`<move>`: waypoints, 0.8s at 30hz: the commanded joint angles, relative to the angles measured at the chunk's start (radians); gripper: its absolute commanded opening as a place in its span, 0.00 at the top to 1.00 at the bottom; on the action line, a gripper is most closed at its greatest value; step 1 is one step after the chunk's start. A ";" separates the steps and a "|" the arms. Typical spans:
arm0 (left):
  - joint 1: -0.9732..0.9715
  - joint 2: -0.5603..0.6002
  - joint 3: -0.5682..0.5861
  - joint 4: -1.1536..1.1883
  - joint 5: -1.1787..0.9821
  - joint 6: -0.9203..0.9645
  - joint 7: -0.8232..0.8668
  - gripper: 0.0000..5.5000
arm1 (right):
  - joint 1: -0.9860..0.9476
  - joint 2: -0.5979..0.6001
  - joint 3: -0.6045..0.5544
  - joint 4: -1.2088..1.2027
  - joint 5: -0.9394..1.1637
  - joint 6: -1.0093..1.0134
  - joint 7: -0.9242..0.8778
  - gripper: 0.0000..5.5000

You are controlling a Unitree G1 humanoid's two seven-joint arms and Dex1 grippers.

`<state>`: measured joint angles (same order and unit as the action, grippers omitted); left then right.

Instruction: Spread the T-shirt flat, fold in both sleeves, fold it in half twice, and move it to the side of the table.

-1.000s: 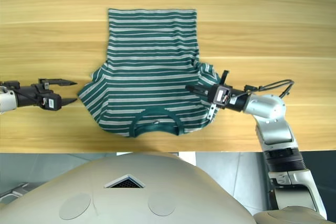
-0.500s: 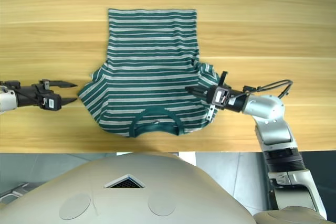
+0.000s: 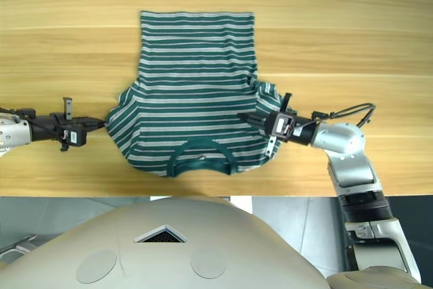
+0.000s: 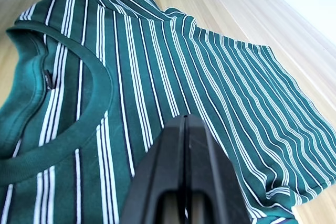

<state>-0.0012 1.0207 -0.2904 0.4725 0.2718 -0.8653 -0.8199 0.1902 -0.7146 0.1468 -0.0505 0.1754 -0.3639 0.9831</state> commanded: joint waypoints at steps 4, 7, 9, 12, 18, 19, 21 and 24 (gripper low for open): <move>0.014 -0.024 -0.039 0.011 0.044 0.025 -0.004 1.00 | -0.003 0.004 0.003 -0.003 -0.003 0.008 0.002 1.00; 0.009 -0.016 -0.033 0.002 0.035 0.021 -0.004 1.00 | -0.002 0.005 0.002 -0.002 -0.003 0.006 0.000 1.00; 0.006 -0.009 -0.025 -0.006 0.018 0.018 -0.009 1.00 | 0.000 0.006 0.002 0.000 -0.004 0.004 -0.003 1.00; 0.022 0.014 -0.003 -0.054 -0.027 0.007 -0.016 1.00 | 0.000 0.007 0.003 0.002 -0.004 0.001 -0.003 1.00; 0.044 0.054 0.056 -0.139 -0.073 0.016 -0.007 1.00 | -0.008 0.009 0.006 0.001 -0.004 0.005 -0.003 1.00; 0.047 0.058 0.066 -0.147 -0.079 0.016 -0.005 1.00 | -0.009 0.009 0.007 0.002 -0.005 0.005 -0.003 1.00; 0.047 0.063 0.083 -0.166 -0.084 0.020 -0.001 1.00 | -0.010 0.010 0.007 0.002 -0.005 0.004 -0.004 1.00; 0.041 0.064 0.106 -0.184 -0.088 0.031 0.004 1.00 | -0.009 0.010 0.007 0.003 -0.005 0.003 -0.004 1.00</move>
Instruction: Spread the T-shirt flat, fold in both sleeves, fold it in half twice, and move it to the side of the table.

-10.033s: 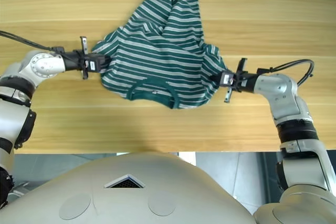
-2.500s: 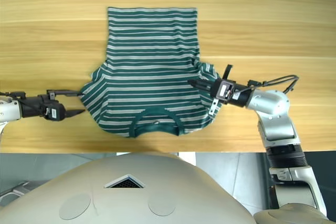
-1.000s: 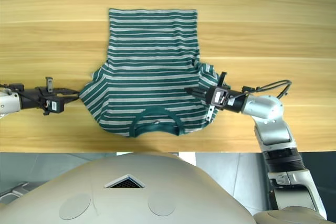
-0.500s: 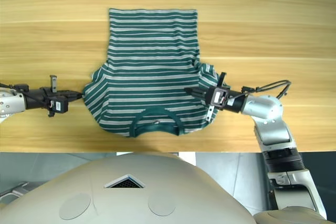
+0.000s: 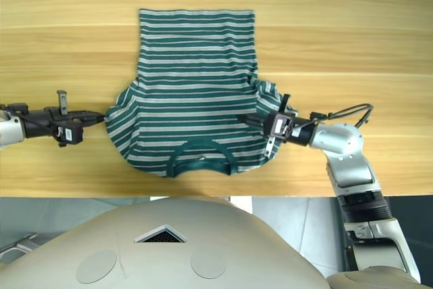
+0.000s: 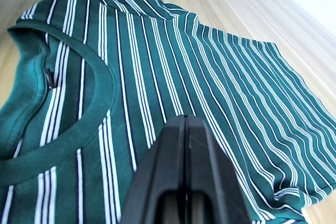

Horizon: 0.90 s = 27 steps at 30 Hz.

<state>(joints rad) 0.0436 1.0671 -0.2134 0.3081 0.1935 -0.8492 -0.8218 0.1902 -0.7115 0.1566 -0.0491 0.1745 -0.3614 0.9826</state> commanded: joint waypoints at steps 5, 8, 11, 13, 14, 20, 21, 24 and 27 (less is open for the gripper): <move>0.003 0.013 0.045 -0.091 -0.057 0.034 -0.013 1.00 | -0.010 0.010 -0.003 0.002 -0.006 -0.001 -0.003 1.00; 0.013 0.002 0.035 -0.143 -0.102 0.039 -0.029 1.00 | -0.015 0.012 -0.004 0.005 -0.007 -0.001 -0.002 1.00; -0.005 -0.026 0.018 -0.163 -0.103 0.049 -0.033 1.00 | -0.018 0.014 -0.006 0.006 -0.008 -0.001 -0.001 1.00; -0.025 -0.053 0.002 -0.178 -0.100 0.060 -0.036 1.00 | -0.019 0.014 -0.006 0.004 -0.008 -0.001 -0.001 1.00; -0.036 -0.068 -0.006 -0.189 -0.102 0.069 -0.039 1.00 | -0.020 0.014 -0.006 0.004 -0.008 -0.001 -0.001 1.00; -0.112 -0.159 -0.052 -0.179 -0.062 0.108 -0.041 1.00 | -0.018 0.019 -0.002 0.001 -0.012 -0.002 -0.003 1.00; -0.126 -0.174 -0.060 -0.168 -0.050 0.113 -0.038 1.00 | -0.018 0.020 -0.001 -0.001 -0.012 -0.002 -0.003 1.00; -0.170 -0.224 -0.082 -0.114 0.007 0.116 -0.015 1.00 | -0.016 0.022 -0.001 -0.002 -0.014 -0.004 -0.004 1.00; -0.198 -0.263 -0.103 -0.070 0.049 0.115 0.002 1.00 | -0.011 0.022 -0.002 -0.008 -0.016 -0.005 -0.007 1.00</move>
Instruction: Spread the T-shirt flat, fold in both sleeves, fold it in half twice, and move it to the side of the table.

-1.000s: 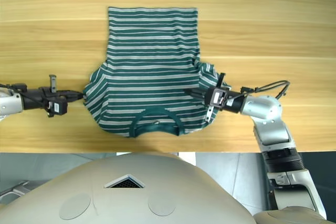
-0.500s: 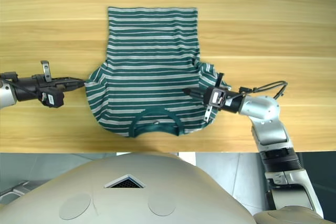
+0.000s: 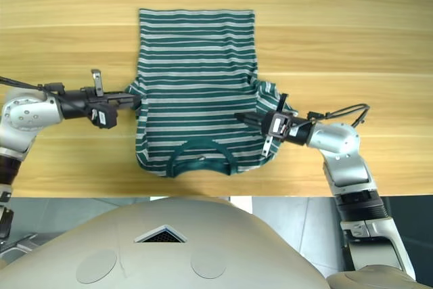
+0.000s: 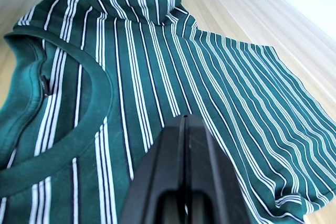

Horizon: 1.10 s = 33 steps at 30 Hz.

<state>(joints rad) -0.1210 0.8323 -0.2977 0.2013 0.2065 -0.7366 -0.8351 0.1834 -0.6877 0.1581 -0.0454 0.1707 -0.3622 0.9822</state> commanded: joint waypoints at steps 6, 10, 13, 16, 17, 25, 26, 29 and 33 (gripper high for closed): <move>-0.065 -0.087 -0.052 0.099 0.075 -0.001 0.032 1.00 | -0.009 0.001 -0.002 -0.014 -0.013 -0.005 -0.006 1.00; -0.077 -0.127 -0.078 0.114 0.084 0.000 0.031 1.00 | -0.011 0.003 0.000 -0.017 -0.014 -0.006 -0.006 1.00; -0.085 -0.151 -0.098 0.120 0.087 0.002 0.025 1.00 | -0.012 0.005 0.001 -0.014 -0.015 -0.009 -0.007 1.00; -0.094 -0.176 -0.117 0.125 0.089 0.014 0.021 1.00 | -0.015 0.007 0.006 -0.019 -0.016 -0.006 -0.006 1.00; -0.100 -0.184 -0.122 0.130 0.092 0.018 0.022 1.00 | -0.016 0.007 0.007 -0.020 -0.016 -0.005 -0.007 1.00; -0.103 -0.176 -0.156 0.179 0.114 0.027 -0.007 1.00 | -0.015 0.004 0.005 -0.030 -0.013 -0.005 -0.009 1.00; -0.102 -0.173 -0.159 0.182 0.112 0.030 -0.011 1.00 | -0.015 0.004 0.005 -0.030 -0.013 -0.005 -0.009 1.00; -0.107 -0.167 -0.160 0.200 0.095 0.037 -0.030 0.88 | -0.015 0.004 0.004 -0.032 -0.014 -0.006 -0.009 1.00; -0.106 -0.172 -0.150 0.180 0.029 0.039 -0.058 0.79 | -0.018 0.005 0.004 -0.032 -0.013 -0.003 -0.009 1.00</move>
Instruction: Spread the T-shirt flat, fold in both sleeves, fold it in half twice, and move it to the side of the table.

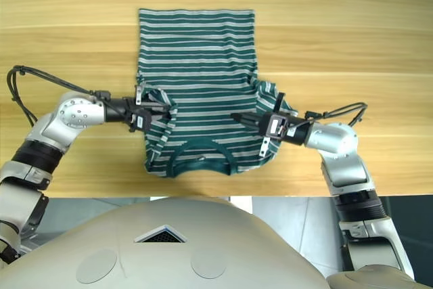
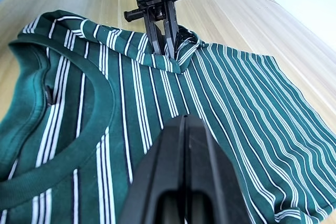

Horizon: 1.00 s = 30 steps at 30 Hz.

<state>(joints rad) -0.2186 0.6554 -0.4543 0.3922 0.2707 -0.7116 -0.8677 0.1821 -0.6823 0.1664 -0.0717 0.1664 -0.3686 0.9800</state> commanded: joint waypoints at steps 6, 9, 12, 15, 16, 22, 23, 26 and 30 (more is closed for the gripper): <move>0.024 0.024 0.097 -0.135 -0.285 0.050 -0.071 0.62 | -0.023 0.004 -0.001 0.000 -0.008 0.004 -0.006 1.00; 0.045 0.062 0.137 -0.126 -0.297 0.049 -0.076 0.53 | -0.021 0.005 -0.002 -0.002 -0.007 0.005 -0.008 1.00; 0.062 0.098 0.151 -0.057 -0.238 0.031 -0.060 0.45 | -0.022 0.005 -0.002 0.000 -0.007 0.003 -0.008 1.00; 0.058 0.108 0.167 0.035 -0.179 0.017 -0.020 0.38 | -0.019 0.006 -0.002 0.001 -0.009 0.005 -0.010 1.00; 0.053 0.112 0.177 0.063 -0.166 0.014 -0.006 0.34 | -0.018 0.006 -0.003 0.001 -0.008 0.005 -0.010 1.00; 0.033 0.114 0.195 0.143 -0.135 -0.011 0.025 0.18 | -0.014 0.004 -0.006 0.005 -0.006 0.002 -0.011 1.00; 0.022 0.108 0.193 0.159 -0.121 -0.013 0.035 0.14 | -0.015 0.005 -0.005 0.005 -0.007 0.003 -0.011 1.00; -0.004 0.089 0.191 0.195 -0.100 -0.013 0.059 0.07 | -0.015 0.004 -0.006 0.004 -0.005 0.005 -0.011 1.00; -0.022 0.072 0.187 0.212 -0.099 -0.022 0.061 0.02 | -0.012 0.001 -0.008 0.002 -0.003 0.006 -0.010 1.00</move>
<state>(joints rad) -0.2201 0.7353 -0.2652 0.5924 0.1620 -0.7300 -0.8115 0.1720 -0.6769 0.1661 -0.0705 0.1665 -0.3683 0.9742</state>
